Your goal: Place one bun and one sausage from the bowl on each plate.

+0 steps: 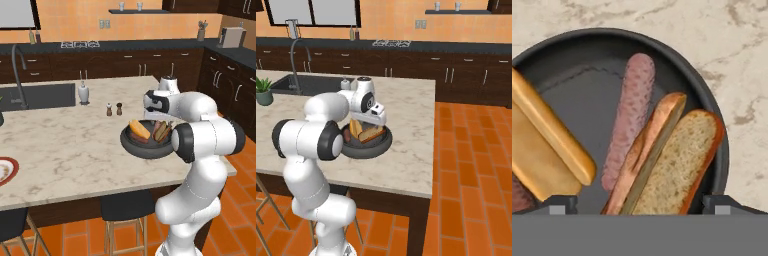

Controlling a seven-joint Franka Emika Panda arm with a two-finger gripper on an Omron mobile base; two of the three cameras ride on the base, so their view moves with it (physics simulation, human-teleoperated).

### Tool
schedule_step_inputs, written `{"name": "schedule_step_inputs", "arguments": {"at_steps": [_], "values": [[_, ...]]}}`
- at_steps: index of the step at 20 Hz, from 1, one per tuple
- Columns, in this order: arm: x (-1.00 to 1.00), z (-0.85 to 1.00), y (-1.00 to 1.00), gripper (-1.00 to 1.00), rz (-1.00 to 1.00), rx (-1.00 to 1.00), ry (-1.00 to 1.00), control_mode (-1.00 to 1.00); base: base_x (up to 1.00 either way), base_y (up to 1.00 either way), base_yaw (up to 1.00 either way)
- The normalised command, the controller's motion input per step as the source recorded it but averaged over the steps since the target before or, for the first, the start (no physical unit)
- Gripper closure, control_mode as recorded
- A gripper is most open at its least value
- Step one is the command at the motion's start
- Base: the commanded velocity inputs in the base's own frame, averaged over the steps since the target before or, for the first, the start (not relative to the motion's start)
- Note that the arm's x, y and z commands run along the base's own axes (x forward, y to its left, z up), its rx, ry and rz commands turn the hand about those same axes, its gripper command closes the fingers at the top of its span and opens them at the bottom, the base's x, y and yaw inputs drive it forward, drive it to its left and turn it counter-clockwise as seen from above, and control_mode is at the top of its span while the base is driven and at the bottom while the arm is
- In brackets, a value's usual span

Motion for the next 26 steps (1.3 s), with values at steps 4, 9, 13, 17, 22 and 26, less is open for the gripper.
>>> {"name": "schedule_step_inputs", "arguments": {"at_steps": [4, 9, 13, 17, 22, 26], "values": [[0.11, -0.26, 0.03, -1.0, -0.19, 0.0, 0.0, -1.0, 0.0, 0.0, 0.0], [0.0, -0.28, 0.0, -1.0, -0.1, 0.0, 0.0, -1.0, 0.0, 0.0, 0.0], [0.0, -0.21, 0.0, -1.0, -0.02, 0.0, 0.0, -1.0, 0.0, 0.0, 0.0], [0.0, -0.13, 0.0, -1.0, 0.0, 0.0, 0.01, -1.0, 0.0, 0.0, 0.0], [0.0, -0.1, 0.0, -1.0, 0.0, 0.0, 0.0, -1.0, 0.0, 0.0, 0.0], [0.0, 0.0, 0.0, -1.0, 0.0, 0.0, 0.0, -1.0, 0.0, 0.0, 0.0]]}}
